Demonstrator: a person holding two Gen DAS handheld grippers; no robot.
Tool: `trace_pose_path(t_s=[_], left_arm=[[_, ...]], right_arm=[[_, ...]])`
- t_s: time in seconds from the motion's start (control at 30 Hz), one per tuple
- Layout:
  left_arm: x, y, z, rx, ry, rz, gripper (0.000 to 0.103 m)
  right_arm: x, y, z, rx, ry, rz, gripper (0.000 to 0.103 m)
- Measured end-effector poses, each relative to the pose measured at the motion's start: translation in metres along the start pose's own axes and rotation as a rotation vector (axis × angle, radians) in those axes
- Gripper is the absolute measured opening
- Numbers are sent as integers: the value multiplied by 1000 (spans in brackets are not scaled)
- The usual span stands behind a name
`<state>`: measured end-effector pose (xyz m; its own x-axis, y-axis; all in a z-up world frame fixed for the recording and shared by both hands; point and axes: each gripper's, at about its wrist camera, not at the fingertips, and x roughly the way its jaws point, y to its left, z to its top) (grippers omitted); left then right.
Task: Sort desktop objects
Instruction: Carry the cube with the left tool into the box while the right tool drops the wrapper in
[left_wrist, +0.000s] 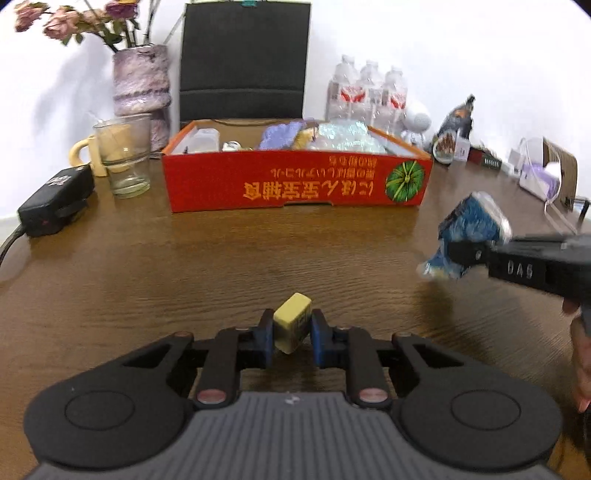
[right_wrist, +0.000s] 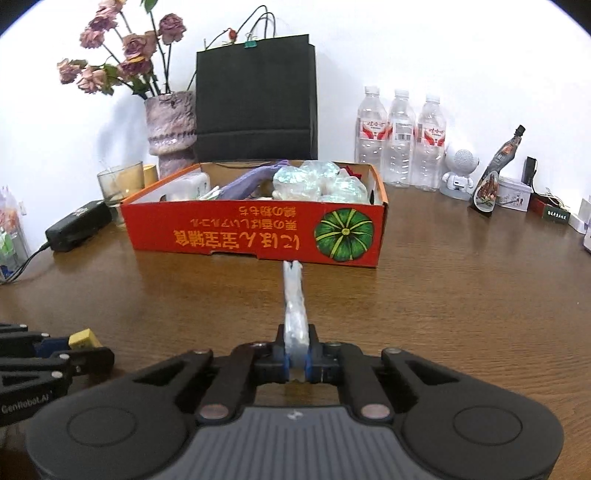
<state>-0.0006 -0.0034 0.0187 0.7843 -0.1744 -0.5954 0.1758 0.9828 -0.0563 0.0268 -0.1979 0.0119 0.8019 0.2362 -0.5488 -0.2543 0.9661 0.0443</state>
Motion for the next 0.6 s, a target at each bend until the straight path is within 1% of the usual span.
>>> trace_pose_path(t_s=[0.1,0.17,0.27,0.3,0.33,0.4,0.43,0.5,0.57,0.6], left_arm=[[-19,1,13,-10,-63,5,20],[-26,10,37,-31,-111,-16,20],[-16,27,89,-40,-139,-36,20],[-10,30,108,-37,-149,-27,20],[-1,34,130,-42,-149,-25,20],[18,40,166,-72,-132,-52,20],[30,43,179,-76,-117,-53,20],[54,47,204,-82,-86,-52,20],[85,53,219,-83,-30,5,20],[99,56,223,-88,-4,21,20]], right_arm=[[-15,7,5,-25,-31,8,5],[-26,8,19,-50,-69,3,5],[-31,4,58,-93,-145,-14,5],[-33,3,72,-108,-171,-19,5],[-35,2,86,-122,-197,-25,5],[-25,-6,118,-110,-210,-32,5],[-15,-12,137,-83,-196,-30,5],[7,-21,168,-54,-133,-32,5],[33,-27,194,-58,-54,-41,5],[48,-29,203,-64,-9,-45,6]])
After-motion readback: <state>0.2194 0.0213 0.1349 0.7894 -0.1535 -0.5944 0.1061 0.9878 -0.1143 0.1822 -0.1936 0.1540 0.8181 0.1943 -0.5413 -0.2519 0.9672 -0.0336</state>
